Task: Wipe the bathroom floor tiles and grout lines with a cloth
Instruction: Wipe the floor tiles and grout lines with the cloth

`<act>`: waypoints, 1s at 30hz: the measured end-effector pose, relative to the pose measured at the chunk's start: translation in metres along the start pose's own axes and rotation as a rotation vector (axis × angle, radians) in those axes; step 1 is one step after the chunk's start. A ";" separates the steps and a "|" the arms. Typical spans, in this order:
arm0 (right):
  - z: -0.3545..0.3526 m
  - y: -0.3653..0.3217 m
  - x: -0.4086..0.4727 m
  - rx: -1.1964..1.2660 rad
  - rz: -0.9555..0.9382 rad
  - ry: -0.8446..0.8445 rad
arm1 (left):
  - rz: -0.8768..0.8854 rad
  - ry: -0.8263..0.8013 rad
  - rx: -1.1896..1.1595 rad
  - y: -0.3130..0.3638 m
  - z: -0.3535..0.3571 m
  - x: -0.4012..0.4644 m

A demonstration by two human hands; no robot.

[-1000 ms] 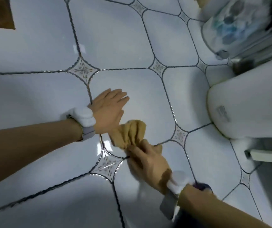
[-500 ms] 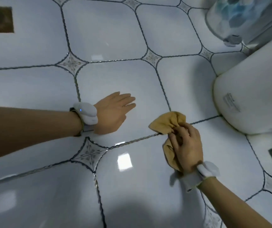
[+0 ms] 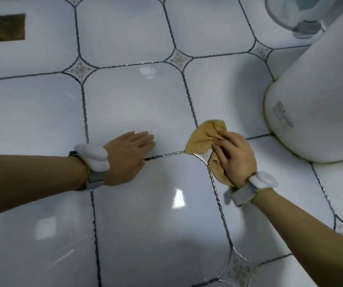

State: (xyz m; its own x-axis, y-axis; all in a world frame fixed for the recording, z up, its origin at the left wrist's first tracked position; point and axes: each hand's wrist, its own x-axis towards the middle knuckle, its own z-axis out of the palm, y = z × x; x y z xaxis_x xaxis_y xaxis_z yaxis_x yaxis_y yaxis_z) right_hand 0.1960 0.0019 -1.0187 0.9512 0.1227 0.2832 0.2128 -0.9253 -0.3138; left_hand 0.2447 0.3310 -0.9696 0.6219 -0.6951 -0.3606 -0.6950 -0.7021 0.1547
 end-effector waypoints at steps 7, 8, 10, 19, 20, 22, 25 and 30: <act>0.017 -0.073 -0.043 0.019 -0.079 -0.003 | -0.030 0.193 -0.104 0.007 0.016 -0.004; 0.021 -0.095 -0.068 0.068 -0.198 -0.079 | -0.031 0.210 -0.114 0.008 0.017 -0.006; 0.022 -0.124 -0.115 0.152 -0.407 -0.242 | -0.013 0.142 -0.072 0.016 0.019 -0.016; -0.065 0.020 -0.088 -0.136 0.482 -0.019 | 0.287 0.035 0.193 0.069 0.011 -0.010; -0.071 0.029 -0.087 -0.174 0.640 0.003 | 0.285 0.024 0.217 0.070 0.009 -0.006; -0.072 0.022 -0.090 -0.208 0.755 0.056 | 0.251 -0.010 0.210 0.071 0.002 -0.001; -0.051 -0.029 -0.112 -0.089 0.445 0.045 | 0.170 -0.028 0.137 0.069 0.001 0.001; -0.036 -0.061 -0.176 -0.083 -0.180 -0.370 | 0.193 -0.033 0.208 0.068 0.014 -0.008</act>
State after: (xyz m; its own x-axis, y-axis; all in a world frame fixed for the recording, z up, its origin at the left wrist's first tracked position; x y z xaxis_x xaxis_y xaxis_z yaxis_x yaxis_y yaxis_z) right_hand 0.0080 0.0235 -1.0168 0.9199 0.3915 -0.0225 0.3784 -0.9013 -0.2107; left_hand 0.1872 0.2906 -0.9687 0.4612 -0.8051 -0.3731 -0.8608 -0.5080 0.0322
